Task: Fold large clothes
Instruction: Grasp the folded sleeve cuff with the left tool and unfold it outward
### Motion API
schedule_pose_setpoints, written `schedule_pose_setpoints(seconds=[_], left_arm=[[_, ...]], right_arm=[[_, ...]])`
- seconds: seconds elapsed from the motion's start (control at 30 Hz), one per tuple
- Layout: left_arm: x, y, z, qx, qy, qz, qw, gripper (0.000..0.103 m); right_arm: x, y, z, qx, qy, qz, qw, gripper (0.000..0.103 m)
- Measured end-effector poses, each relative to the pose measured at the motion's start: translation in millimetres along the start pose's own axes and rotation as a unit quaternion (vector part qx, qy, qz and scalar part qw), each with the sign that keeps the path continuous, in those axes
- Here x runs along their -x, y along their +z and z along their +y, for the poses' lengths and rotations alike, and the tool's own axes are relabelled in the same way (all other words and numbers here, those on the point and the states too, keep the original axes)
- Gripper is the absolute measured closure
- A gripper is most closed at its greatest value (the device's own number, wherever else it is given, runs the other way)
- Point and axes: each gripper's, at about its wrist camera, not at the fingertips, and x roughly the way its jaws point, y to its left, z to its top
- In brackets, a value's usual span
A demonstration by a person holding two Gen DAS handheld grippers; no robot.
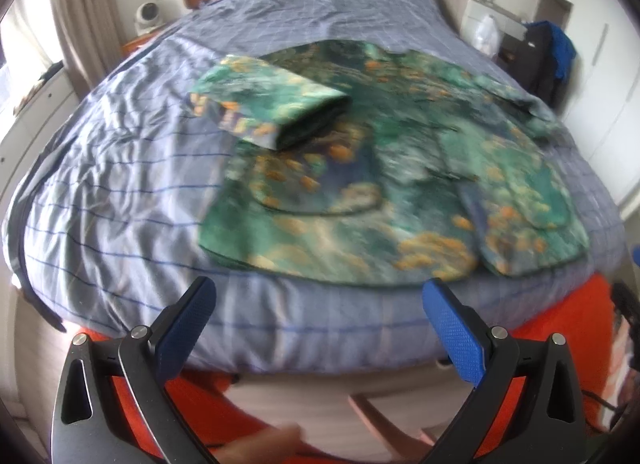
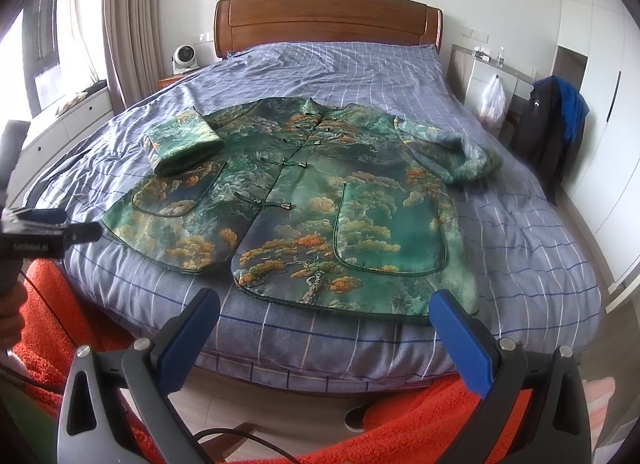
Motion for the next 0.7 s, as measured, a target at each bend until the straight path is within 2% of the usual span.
schedule_pose_setpoints(seconds=[0.07, 0.13, 0.23, 0.27, 0.33, 0.4, 0.43, 0.5, 0.53, 0.6, 0.67, 0.7], left_arm=[[-16, 12, 26, 0.014, 0.016, 0.008, 0.9997, 0.0], [-37, 26, 53, 0.03, 0.012, 0.024, 0.9992, 0.0], [-75, 46, 85, 0.051, -0.035, 0.061, 0.9962, 0.0], [-93, 53, 94, 0.06, -0.073, 0.078, 0.9925, 0.0], [-115, 60, 101, 0.07, -0.101, 0.096, 0.9878, 0.0], [-137, 66, 104, 0.066, -0.098, 0.106, 0.9874, 0.001], [-145, 66, 104, 0.06, -0.093, 0.106, 0.9882, 0.001], [-159, 65, 101, 0.044, -0.089, 0.115, 0.9884, 0.001], [-163, 64, 99, 0.041, -0.09, 0.119, 0.988, 0.003], [-162, 59, 94, 0.037, -0.101, 0.115, 0.9876, 0.015], [-159, 55, 85, 0.023, -0.119, 0.115, 0.9859, 0.057], [-155, 54, 81, 0.016, -0.12, 0.112, 0.9863, 0.066]], right_arm=[[-2, -1, -5, -0.004, -0.001, 0.001, 1.0, 0.0], [-6, -2, -12, -0.014, -0.005, 0.006, 1.0, 0.0], [-10, -3, -24, -0.035, -0.009, 0.012, 0.999, 0.0], [-11, -3, -26, -0.038, -0.009, 0.013, 0.999, 0.0], [-14, -5, -30, -0.033, -0.007, 0.009, 0.999, 0.0], [-20, -6, -40, -0.005, -0.018, -0.004, 1.0, 0.0], [-27, -7, -52, 0.011, -0.038, -0.005, 0.999, 0.0], [-43, -6, -78, 0.002, -0.051, 0.025, 0.998, 0.0], [-51, -6, -95, -0.023, -0.047, 0.048, 0.997, 0.0], [-57, -8, -122, -0.075, -0.044, 0.067, 0.994, 0.0], [-58, -11, -141, -0.123, -0.039, 0.072, 0.989, 0.0], [-59, -13, -145, -0.136, -0.038, 0.074, 0.987, 0.0]])
